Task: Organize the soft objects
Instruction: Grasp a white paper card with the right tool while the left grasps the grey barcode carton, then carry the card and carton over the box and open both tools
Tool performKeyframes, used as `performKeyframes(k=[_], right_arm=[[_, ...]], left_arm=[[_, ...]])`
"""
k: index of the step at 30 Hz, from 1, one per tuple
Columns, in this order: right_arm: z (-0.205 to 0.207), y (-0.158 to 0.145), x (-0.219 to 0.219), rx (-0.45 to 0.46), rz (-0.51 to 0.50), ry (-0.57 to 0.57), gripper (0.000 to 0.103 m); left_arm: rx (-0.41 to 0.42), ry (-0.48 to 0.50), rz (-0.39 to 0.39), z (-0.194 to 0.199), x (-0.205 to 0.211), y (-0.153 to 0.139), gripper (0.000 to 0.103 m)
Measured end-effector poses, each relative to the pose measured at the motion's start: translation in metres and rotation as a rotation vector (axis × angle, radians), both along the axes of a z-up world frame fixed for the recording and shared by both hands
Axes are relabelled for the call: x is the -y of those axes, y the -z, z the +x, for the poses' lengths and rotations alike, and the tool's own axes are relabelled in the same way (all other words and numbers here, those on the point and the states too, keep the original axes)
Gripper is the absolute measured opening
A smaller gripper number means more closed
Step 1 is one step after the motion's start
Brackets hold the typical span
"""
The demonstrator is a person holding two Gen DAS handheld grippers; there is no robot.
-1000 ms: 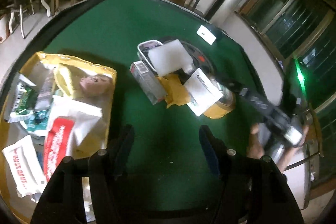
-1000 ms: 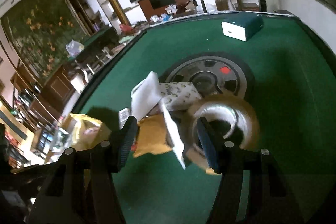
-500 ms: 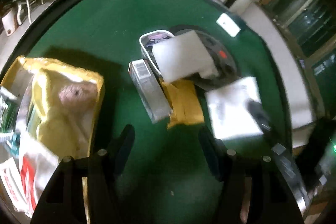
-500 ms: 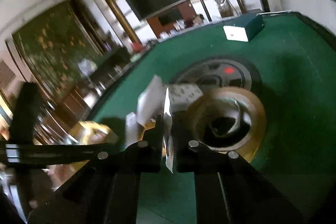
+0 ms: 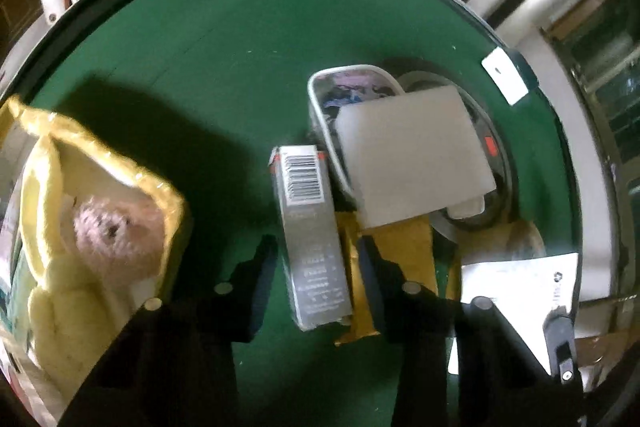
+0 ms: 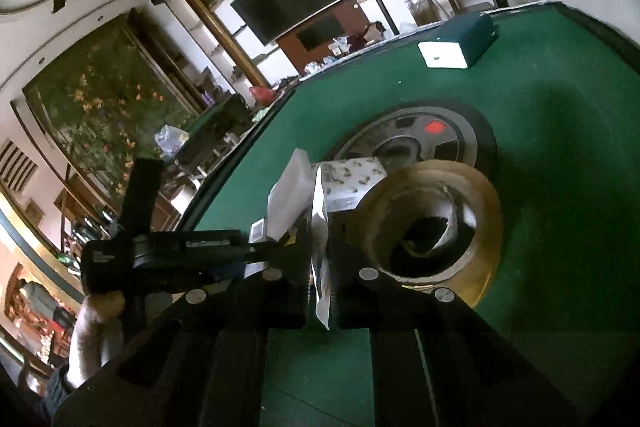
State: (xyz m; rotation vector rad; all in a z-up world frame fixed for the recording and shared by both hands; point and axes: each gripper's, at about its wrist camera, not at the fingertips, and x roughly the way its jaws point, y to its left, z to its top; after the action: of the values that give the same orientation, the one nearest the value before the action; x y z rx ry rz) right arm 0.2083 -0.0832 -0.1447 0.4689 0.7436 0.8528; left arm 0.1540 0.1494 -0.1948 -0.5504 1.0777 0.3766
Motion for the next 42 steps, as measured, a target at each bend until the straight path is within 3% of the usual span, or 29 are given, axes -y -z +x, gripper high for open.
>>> performKeyframes(k=[9,12,15,19,29,33,39,42], right_arm=[[-0.004,0.001,-0.005,0.001,-0.021,-0.01,0.007],[-0.006,0.001,-0.007,0.013,-0.032,-0.018,0.007],[-0.008,0.0,-0.007,0.021,-0.034,-0.02,0.007],[-0.005,0.003,-0.005,0.005,-0.018,-0.026,0.007],[-0.015,-0.003,-0.003,0.034,0.025,-0.071,0.007],[-0.037,-0.019,0.011,0.016,0.037,-0.097,0.007],[-0.069,-0.051,0.03,0.035,0.032,-0.126,0.007],[-0.083,-0.066,0.03,0.044,0.078,-0.156,0.007]], left_arm=[[0.022,-0.014,-0.046,-0.026,-0.001,-0.004,0.04],[-0.003,-0.008,0.062,-0.023,0.003,-0.005,0.028],[-0.029,-0.003,0.107,-0.014,0.002,0.001,0.026],[-0.035,0.06,0.101,-0.02,0.015,0.0,0.026],[0.141,0.191,-0.04,-0.143,0.042,-0.05,0.026],[0.234,0.155,-0.054,-0.201,0.023,-0.081,0.026],[0.336,0.072,-0.011,-0.25,-0.005,-0.116,0.026],[0.373,0.025,0.009,-0.265,-0.024,-0.131,0.026]])
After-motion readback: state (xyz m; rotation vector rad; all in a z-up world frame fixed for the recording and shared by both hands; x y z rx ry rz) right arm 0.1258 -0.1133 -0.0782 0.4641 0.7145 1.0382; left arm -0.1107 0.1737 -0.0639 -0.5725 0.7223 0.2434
